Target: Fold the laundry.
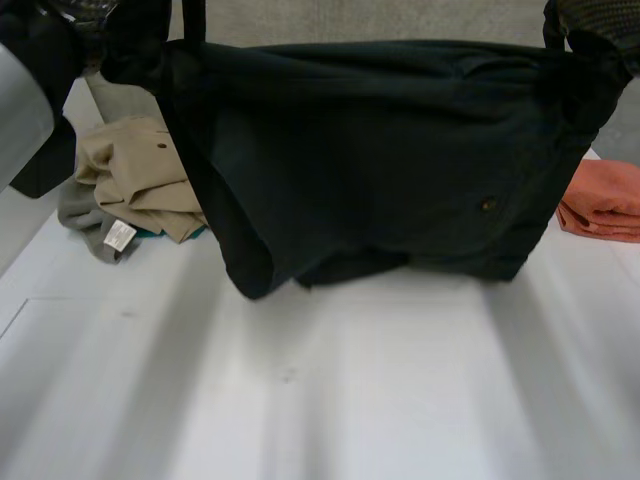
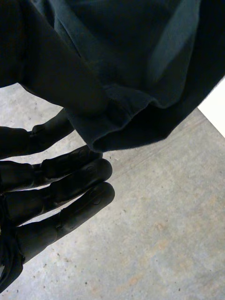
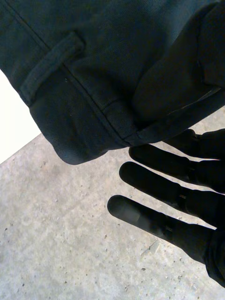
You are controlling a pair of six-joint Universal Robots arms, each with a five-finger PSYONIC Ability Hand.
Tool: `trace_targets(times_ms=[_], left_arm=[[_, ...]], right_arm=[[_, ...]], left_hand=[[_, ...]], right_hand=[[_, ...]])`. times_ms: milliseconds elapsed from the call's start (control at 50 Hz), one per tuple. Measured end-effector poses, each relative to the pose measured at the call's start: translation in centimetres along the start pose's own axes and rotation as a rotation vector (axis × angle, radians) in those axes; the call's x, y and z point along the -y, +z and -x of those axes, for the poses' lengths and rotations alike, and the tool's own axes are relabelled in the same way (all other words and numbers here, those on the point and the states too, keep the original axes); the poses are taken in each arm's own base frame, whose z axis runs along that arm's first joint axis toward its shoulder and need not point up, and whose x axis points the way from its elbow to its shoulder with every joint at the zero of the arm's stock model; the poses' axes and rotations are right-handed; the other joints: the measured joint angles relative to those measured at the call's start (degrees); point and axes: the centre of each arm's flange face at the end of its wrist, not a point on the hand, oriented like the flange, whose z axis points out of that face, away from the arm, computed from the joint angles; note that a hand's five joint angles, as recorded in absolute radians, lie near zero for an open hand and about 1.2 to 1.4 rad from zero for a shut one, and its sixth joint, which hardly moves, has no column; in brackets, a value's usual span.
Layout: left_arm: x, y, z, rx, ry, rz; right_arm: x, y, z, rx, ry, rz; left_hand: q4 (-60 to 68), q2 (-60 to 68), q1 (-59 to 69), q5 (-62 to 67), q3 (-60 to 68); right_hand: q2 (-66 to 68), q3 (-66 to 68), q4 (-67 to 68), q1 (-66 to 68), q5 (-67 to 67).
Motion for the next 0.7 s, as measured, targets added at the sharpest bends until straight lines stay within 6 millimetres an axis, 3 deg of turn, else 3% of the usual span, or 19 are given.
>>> trace_targets(times_ms=[80, 200, 300, 380, 420, 440, 460, 500, 560, 620, 700], left_arm=[[-2.5, 2.5, -0.8, -0.016, 0.005, 0.078], [-9.7, 7.9, -2.1, -0.025, 0.019, 0.229], [-12.6, 11.9, -1.7, -0.001, 0.011, 0.221], [-9.7, 14.9, 0.1, 0.057, -0.022, 0.036], [-5.6, 16.0, 1.7, 0.105, -0.053, -0.140], [-4.5, 16.1, 2.1, 0.116, -0.061, -0.184], [-2.1, 16.1, 3.0, 0.140, -0.079, -0.281], [1.1, 15.6, 4.1, 0.167, -0.104, -0.400], [3.8, 14.8, 5.1, 0.189, -0.124, -0.494], [4.5, 14.3, 5.5, 0.198, -0.131, -0.509], [2.2, 14.4, 5.4, 0.197, -0.123, -0.408]], right_arm=[[-1.4, 1.9, 0.9, 0.041, 0.023, 0.048], [-5.7, 5.1, 4.3, 0.130, 0.034, 0.147], [-7.2, 7.8, 6.0, 0.101, 0.024, 0.094], [-4.7, 10.2, 5.0, -0.036, 0.019, -0.128], [-1.5, 11.1, 3.8, -0.139, 0.021, -0.321], [-1.1, 11.1, 3.6, -0.151, 0.021, -0.345], [1.2, 11.1, 2.8, -0.211, 0.025, -0.465], [4.0, 10.6, 1.7, -0.269, 0.033, -0.598], [6.3, 9.8, 0.8, -0.304, 0.048, -0.702], [7.0, 9.4, 0.6, -0.291, 0.068, -0.722], [5.8, 9.4, 1.6, -0.221, 0.097, -0.652]], left_hand=[[0.0, 0.0, 0.0, 0.0, 0.0], [0.0, 0.0, 0.0, 0.0, 0.0], [0.0, 0.0, 0.0, 0.0, 0.0], [0.0, 0.0, 0.0, 0.0, 0.0], [0.0, 0.0, 0.0, 0.0, 0.0], [0.0, 0.0, 0.0, 0.0, 0.0], [0.0, 0.0, 0.0, 0.0, 0.0], [0.0, 0.0, 0.0, 0.0, 0.0], [0.0, 0.0, 0.0, 0.0, 0.0], [0.0, 0.0, 0.0, 0.0, 0.0], [0.0, 0.0, 0.0, 0.0, 0.0]], right_hand=[[0.0, 0.0, 0.0, 0.0, 0.0], [0.0, 0.0, 0.0, 0.4, 0.0], [0.0, 0.0, 0.0, 0.4, 0.0], [0.2, 0.0, 0.0, 0.4, 0.0], [0.2, 0.0, 0.0, 0.4, 0.0], [0.2, 0.0, 0.0, 0.4, 0.0], [0.2, 0.0, 0.0, 0.4, 0.0], [0.2, 0.0, 0.0, 0.4, 0.0], [0.2, 0.0, 0.0, 0.4, 0.0], [0.2, 0.0, 0.0, 0.4, 0.0], [0.2, 0.0, 0.0, 0.4, 0.0]])
